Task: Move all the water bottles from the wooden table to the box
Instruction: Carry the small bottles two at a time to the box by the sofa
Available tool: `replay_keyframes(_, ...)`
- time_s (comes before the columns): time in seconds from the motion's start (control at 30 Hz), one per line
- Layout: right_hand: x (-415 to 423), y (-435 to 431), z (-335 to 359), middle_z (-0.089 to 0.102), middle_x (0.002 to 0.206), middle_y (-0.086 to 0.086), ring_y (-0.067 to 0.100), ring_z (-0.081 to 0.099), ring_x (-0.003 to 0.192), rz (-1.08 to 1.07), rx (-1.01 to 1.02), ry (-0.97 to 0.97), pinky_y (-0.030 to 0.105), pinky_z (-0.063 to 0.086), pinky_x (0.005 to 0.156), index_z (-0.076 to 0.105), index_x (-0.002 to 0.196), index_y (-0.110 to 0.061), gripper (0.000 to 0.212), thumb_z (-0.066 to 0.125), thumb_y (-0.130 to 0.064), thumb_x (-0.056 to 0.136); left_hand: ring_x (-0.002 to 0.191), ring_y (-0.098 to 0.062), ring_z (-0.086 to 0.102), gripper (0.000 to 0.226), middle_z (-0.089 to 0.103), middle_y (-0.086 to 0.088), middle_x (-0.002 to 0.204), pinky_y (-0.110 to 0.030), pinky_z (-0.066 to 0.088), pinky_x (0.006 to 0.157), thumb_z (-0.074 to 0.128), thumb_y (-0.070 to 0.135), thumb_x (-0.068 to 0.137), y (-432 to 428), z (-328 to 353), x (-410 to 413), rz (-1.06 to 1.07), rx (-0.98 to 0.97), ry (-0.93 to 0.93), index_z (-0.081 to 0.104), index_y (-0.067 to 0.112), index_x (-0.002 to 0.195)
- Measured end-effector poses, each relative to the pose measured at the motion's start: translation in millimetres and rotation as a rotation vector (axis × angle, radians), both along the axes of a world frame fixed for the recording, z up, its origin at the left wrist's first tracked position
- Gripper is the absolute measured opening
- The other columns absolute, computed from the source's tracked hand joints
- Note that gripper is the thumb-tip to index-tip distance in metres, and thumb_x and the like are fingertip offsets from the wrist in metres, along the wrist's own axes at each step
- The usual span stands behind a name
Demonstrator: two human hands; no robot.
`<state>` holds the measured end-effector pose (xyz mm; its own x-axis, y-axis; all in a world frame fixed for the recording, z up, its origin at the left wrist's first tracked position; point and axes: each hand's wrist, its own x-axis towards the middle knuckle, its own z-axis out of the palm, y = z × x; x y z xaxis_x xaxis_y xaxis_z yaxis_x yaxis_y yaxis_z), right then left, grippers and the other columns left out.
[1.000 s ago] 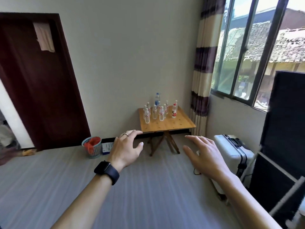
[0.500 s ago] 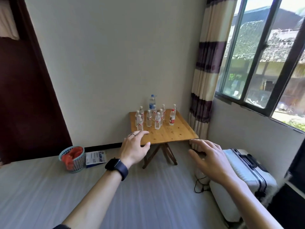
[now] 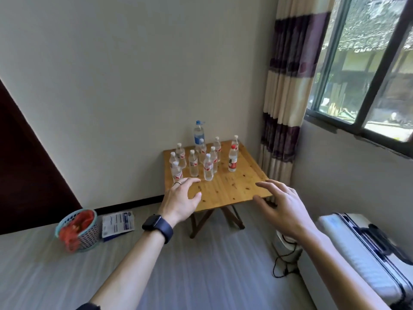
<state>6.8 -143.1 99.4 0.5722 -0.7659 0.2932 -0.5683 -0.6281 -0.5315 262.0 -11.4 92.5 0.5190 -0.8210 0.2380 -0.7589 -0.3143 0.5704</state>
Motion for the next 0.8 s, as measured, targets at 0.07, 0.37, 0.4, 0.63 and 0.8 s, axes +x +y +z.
replay_keyframes(0.07, 23, -39, -4, 0.05, 0.148, -0.008, 0.021, 0.037, 0.139, 0.015, 0.016, 0.005, 0.039, 0.032, 0.115, 0.056, 0.137, -0.039, 0.048, 0.055, -0.056, 0.093, 0.13, -0.018, 0.052, 0.039, 0.056, 0.003, 0.141, -0.032, 0.042, 0.109, 0.065, 0.033, 0.093, -31, -9, 21, 0.032, 0.004, 0.018, 0.06, 0.029, 0.131)
replay_keyframes(0.37, 133, -166, -62, 0.051, 0.145, -0.012, 0.021, 0.041, 0.137, 0.063, 0.161, 0.055, 0.035, 0.034, 0.111, 0.057, 0.135, -0.042, 0.043, 0.057, -0.054, 0.093, 0.13, -0.019, 0.051, 0.039, 0.058, 0.003, 0.139, -0.024, 0.038, 0.102, 0.065, 0.032, 0.094, -142, -91, 112, 0.073, 0.097, 0.17, 0.058, 0.029, 0.132)
replay_keyframes(0.4, 144, -177, -72, 0.051, 0.145, -0.013, 0.021, 0.041, 0.136, 0.062, 0.172, 0.066, 0.033, 0.033, 0.109, 0.057, 0.134, -0.042, 0.043, 0.057, -0.054, 0.093, 0.131, -0.018, 0.051, 0.038, 0.058, 0.005, 0.139, -0.024, 0.038, 0.102, 0.065, 0.032, 0.094, -156, -100, 122, 0.067, 0.101, 0.19, 0.059, 0.03, 0.132)
replay_keyframes(0.63, 215, -242, -125, 0.052, 0.145, -0.011, 0.021, 0.042, 0.137, 0.008, 0.322, 0.119, 0.04, 0.036, 0.112, 0.057, 0.135, -0.039, 0.041, 0.058, -0.05, 0.095, 0.129, -0.018, 0.052, 0.039, 0.058, 0.005, 0.139, -0.029, 0.044, 0.1, 0.063, 0.036, 0.095, -257, -150, 187, 0.024, 0.196, 0.374, 0.056, 0.032, 0.133)
replay_keyframes(0.8, 244, -289, -156, 0.052, 0.144, -0.012, 0.022, 0.044, 0.134, -0.041, 0.411, 0.177, 0.037, 0.036, 0.109, 0.055, 0.135, -0.042, 0.042, 0.057, -0.054, 0.094, 0.123, -0.021, 0.056, 0.041, 0.057, 0.0, 0.138, -0.033, 0.048, 0.097, 0.062, 0.034, 0.095, -326, -178, 223, 0.012, 0.324, 0.458, 0.054, 0.031, 0.135)
